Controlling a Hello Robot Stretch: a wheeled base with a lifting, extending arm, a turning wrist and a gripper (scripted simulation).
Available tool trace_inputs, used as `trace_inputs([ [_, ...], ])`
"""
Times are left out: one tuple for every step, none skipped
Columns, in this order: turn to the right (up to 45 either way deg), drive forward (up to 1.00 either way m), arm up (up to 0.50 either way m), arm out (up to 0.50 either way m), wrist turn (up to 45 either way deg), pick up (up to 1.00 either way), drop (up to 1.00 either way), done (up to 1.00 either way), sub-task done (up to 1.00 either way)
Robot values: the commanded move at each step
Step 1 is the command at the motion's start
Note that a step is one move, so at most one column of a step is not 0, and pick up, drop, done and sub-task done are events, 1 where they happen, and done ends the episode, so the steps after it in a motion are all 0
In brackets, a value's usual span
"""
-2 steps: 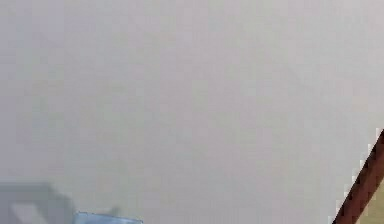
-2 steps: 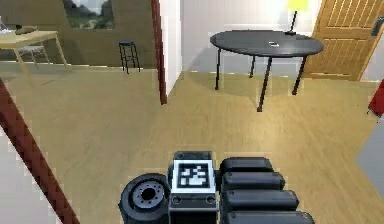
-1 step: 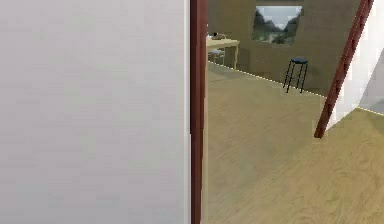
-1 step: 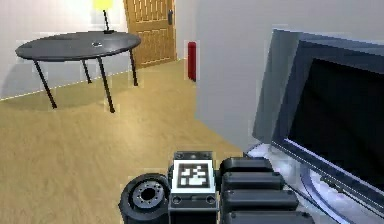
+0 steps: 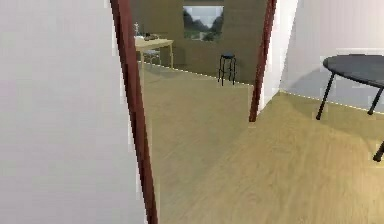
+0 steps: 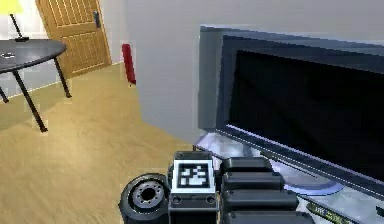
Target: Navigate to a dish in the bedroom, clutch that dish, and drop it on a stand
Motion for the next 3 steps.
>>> trace_inputs([
  [-45.0, 0.0, 0.0, 0.0, 0.0, 0.0, 0.0, 0.0, 0.0],
  [-27.0, 0.0, 0.0, 0.0, 0.0, 0.0, 0.0, 0.0, 0.0],
  [-3.0, 0.0, 0.0, 0.0, 0.0, 0.0, 0.0, 0.0, 0.0],
])
